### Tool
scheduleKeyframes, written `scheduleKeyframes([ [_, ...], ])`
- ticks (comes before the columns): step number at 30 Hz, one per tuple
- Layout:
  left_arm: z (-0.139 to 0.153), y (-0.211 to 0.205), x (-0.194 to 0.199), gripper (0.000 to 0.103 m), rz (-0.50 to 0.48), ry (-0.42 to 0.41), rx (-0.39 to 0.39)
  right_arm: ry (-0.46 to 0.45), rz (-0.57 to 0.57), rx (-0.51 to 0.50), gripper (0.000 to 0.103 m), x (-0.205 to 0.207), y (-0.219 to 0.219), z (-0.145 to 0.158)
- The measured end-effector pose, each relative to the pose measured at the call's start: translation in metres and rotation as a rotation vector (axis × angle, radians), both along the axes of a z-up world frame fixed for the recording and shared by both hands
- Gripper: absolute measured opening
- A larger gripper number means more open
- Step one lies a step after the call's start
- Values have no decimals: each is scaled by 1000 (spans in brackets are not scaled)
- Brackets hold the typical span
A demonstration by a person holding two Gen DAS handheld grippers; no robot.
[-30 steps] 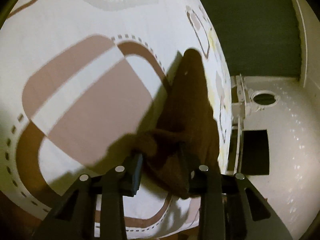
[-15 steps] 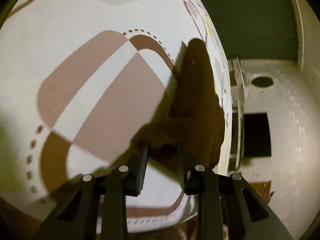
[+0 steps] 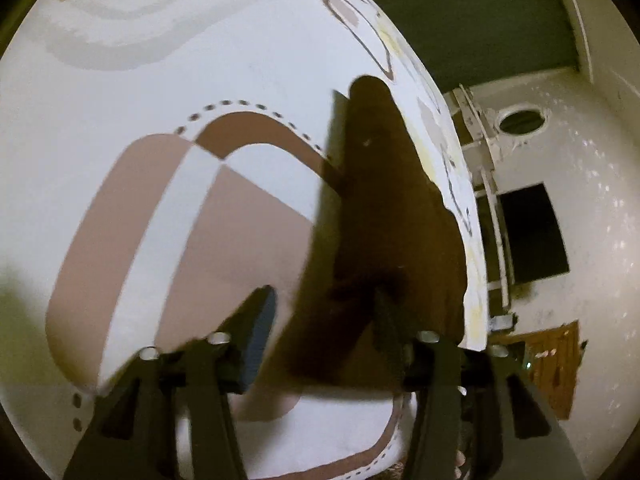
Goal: Fold small clothes
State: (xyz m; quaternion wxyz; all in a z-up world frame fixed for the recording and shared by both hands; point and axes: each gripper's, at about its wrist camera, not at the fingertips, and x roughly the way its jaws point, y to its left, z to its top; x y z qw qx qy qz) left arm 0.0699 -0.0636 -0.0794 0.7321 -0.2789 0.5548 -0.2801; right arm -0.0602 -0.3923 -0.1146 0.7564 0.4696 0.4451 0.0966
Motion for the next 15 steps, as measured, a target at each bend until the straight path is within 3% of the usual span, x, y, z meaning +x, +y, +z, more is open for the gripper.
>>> scheduleKeyframes([
  [1,-1,-5,0,16,-27,5,2,12,10,6,17,1,0,-3],
  [4,2,-13,-9,9,-67,-49,79,9,16,8,13,-1,-6,-4],
  [6,4,-15,-11,8,-73,-79,132,9,23,-5,12,-1,-8,-2],
  [9,-2,-10,-5,7,-69,-77,153,3,31,-14,13,-2,-8,-3],
  [15,1,2,-6,11,-112,-104,144,-5,19,25,16,-6,-10,-3],
])
